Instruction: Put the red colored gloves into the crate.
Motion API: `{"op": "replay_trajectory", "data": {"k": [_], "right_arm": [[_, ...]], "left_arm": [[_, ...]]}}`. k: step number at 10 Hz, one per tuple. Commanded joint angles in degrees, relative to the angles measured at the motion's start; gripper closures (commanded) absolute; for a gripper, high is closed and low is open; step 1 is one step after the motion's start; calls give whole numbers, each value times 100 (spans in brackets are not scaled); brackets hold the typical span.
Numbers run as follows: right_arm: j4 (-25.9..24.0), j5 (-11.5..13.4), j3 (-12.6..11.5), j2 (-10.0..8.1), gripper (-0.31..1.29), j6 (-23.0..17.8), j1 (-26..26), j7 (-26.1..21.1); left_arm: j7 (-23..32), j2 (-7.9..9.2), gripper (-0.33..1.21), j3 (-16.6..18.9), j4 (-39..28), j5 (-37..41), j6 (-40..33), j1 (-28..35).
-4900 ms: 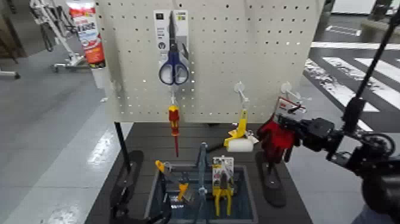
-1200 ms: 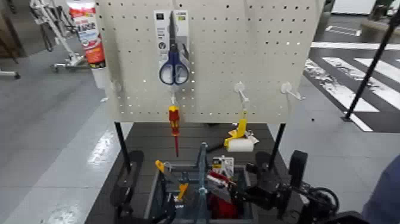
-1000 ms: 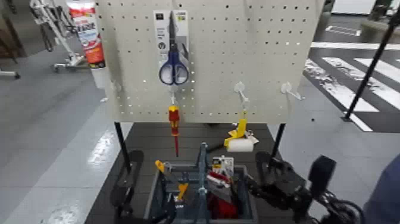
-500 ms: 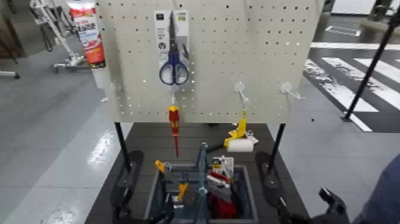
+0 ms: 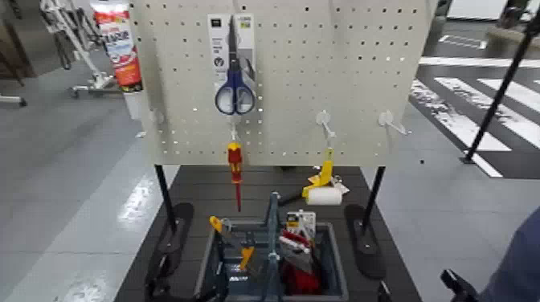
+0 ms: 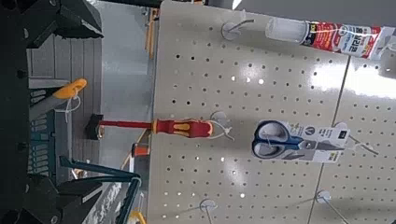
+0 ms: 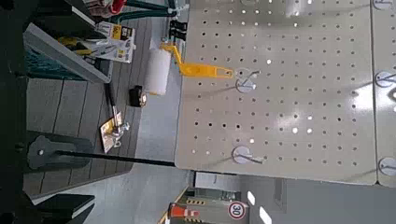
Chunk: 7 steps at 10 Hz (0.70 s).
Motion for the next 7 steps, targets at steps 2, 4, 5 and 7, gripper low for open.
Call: {"op": "replay_trajectory", "data": {"k": [2, 4, 5, 7], "right_arm": [[-26, 180, 27, 28, -5, -19, -14, 39], [-26, 207, 35, 36, -5, -19, -14, 48], [-26, 224, 27, 36, -5, -28, -14, 39], [-61, 233, 44, 45, -5, 60, -14, -31]], "left_arm": [[-22, -518, 14, 20, 0, 0, 18, 13], [-31, -518, 14, 20, 0, 0, 26, 5], [-40, -518, 14, 20, 0, 0, 26, 5], [-40, -518, 14, 20, 0, 0, 26, 5]]}}
